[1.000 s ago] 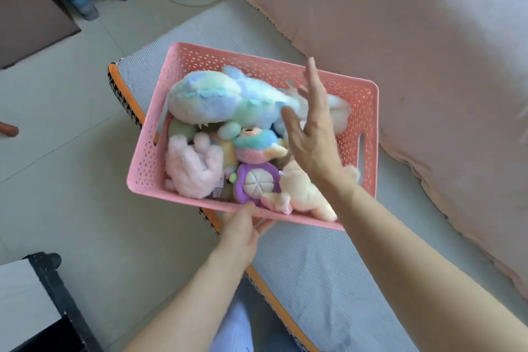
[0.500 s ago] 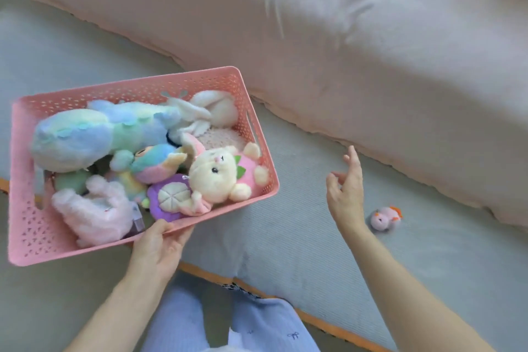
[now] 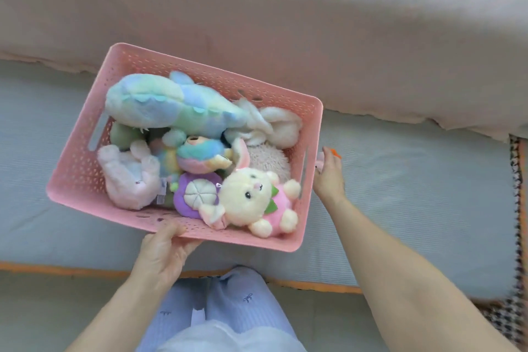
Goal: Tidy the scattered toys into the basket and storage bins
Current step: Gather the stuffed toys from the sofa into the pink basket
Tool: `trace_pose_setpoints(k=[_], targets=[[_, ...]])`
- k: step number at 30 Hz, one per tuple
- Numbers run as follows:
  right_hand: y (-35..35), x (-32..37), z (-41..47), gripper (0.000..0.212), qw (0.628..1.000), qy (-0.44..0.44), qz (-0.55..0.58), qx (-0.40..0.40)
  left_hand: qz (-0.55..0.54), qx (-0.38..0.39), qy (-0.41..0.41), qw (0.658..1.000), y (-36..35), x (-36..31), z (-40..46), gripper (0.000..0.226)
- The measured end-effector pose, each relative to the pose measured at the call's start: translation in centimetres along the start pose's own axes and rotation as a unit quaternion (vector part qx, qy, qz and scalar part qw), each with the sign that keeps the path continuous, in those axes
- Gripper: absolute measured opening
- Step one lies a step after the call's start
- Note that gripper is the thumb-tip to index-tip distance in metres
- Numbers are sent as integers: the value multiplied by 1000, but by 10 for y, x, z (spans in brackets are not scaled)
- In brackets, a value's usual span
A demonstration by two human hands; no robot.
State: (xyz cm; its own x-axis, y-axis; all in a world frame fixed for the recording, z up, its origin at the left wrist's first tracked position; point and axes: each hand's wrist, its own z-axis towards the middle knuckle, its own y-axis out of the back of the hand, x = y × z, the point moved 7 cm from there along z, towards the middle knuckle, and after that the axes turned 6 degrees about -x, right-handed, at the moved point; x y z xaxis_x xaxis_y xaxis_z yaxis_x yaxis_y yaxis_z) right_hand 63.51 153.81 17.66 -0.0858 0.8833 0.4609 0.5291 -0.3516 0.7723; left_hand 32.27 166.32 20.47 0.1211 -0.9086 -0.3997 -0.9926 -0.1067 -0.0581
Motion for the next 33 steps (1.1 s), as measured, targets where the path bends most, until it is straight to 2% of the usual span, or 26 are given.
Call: trace_pose_setpoints(k=[3, 5, 10, 12, 15, 17, 18, 20, 22, 24, 27, 28, 30, 33], targets=[[6, -19, 18, 55, 993, -88, 81, -22, 25, -14, 8, 1000, -10, 17, 4, 23], [8, -23, 30, 56, 988, -113, 104, -33, 34, -19, 8, 999, -10, 19, 6, 22], [-25, -38, 56, 63, 970, -178, 165, 27, 50, -15, 23, 998, -17, 17, 6, 24], [-31, -47, 62, 57, 975, -155, 157, 1, 55, -17, 27, 998, -18, 18, 5, 24], [-35, -46, 59, 61, 961, -164, 221, -28, 57, -13, 34, 998, -18, 17, 4, 24], [-30, -50, 51, 29, 959, -197, 197, -50, 59, -12, 38, 997, -18, 16, 3, 23], [-27, -52, 47, 14, 947, -229, 219, -59, 59, -9, 40, 997, -19, 16, 4, 23], [-20, -54, 40, 8, 944, -239, 221, -59, 58, -6, 46, 997, -19, 17, 4, 22], [-3, -45, 32, 8, 959, -189, 193, -85, 66, -8, 48, 997, -18, 18, 4, 21], [29, -36, 20, 18, 958, -113, 201, -171, 76, -5, 50, 996, -17, 18, 5, 20], [97, -3, -19, 24, 909, 32, 264, -320, 83, 1, 52, 995, -16, 19, 6, 18], [113, 10, -35, 26, 899, 85, 260, -343, 86, -3, 51, 995, -15, 19, 8, 18], [129, 38, -71, 26, 889, 194, 228, -347, 97, -7, 42, 994, -14, 17, 8, 15], [114, 72, -111, 27, 888, 316, 176, -285, 128, 1, 25, 991, -9, 13, 5, 12]])
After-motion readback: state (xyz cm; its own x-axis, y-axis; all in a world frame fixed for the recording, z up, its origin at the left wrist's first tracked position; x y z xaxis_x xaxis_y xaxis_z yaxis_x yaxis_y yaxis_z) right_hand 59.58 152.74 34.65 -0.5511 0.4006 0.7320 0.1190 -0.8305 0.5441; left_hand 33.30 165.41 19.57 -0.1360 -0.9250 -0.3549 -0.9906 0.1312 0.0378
